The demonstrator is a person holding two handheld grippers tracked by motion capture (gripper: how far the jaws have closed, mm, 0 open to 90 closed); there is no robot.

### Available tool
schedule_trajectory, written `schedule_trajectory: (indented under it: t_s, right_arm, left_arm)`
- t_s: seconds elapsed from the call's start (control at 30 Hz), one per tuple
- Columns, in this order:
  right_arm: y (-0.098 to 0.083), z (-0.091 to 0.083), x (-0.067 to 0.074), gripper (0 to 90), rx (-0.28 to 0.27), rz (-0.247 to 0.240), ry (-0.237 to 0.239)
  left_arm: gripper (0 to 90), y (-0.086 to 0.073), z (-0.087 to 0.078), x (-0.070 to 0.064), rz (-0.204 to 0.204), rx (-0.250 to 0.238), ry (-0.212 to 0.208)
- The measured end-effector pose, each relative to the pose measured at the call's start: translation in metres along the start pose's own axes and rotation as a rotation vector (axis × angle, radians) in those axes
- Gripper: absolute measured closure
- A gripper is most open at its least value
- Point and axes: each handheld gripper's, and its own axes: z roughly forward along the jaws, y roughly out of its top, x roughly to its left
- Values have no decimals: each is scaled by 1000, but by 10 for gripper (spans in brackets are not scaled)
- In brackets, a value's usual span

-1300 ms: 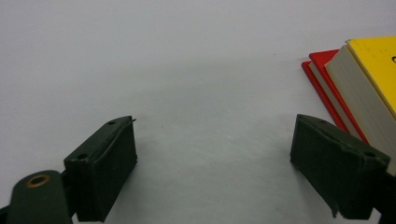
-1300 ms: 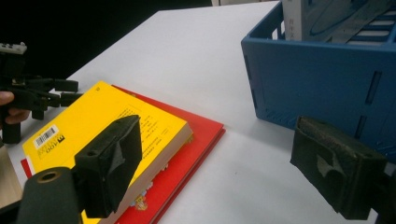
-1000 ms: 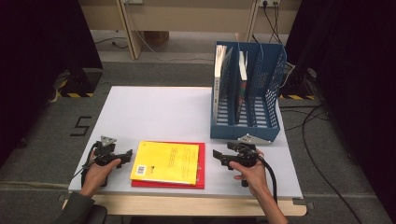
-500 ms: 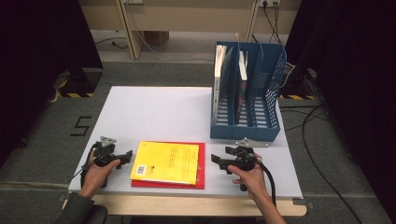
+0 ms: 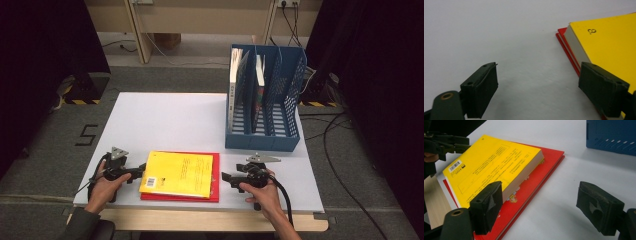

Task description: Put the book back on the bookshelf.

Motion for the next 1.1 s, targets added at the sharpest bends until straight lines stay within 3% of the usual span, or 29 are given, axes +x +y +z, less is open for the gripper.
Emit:
schedule_trajectory:
  t_s: [0.23, 0.3, 0.33, 0.43, 0.53, 0.8, 1.1]
  right_arm:
    - [-2, 3, 1, 219, 16, 6, 9]
    - [-3, 4, 1, 220, 17, 11, 21]
    - [-3, 4, 1, 219, 17, 10, 20]
    - [-3, 5, 1, 219, 23, 9, 23]
    - [-4, 6, 2, 219, 26, 17, 22]
    - [-6, 8, 3, 221, 46, 17, 39]
    - [-11, 18, 10, 242, 76, 37, 74]
  left_arm:
    - [397, 1, -5, -8, -11, 19, -39]
    - [512, 2, -7, -12, 2, 25, -47]
    - [524, 2, -7, -14, 16, 27, -49]
    - [435, 2, -10, -25, 49, 35, -101]
    - [236, 1, -8, -38, 120, 47, -86]
    - [205, 1, -9, -41, 127, 49, -69]
    - [182, 1, -7, -36, 104, 55, -95]
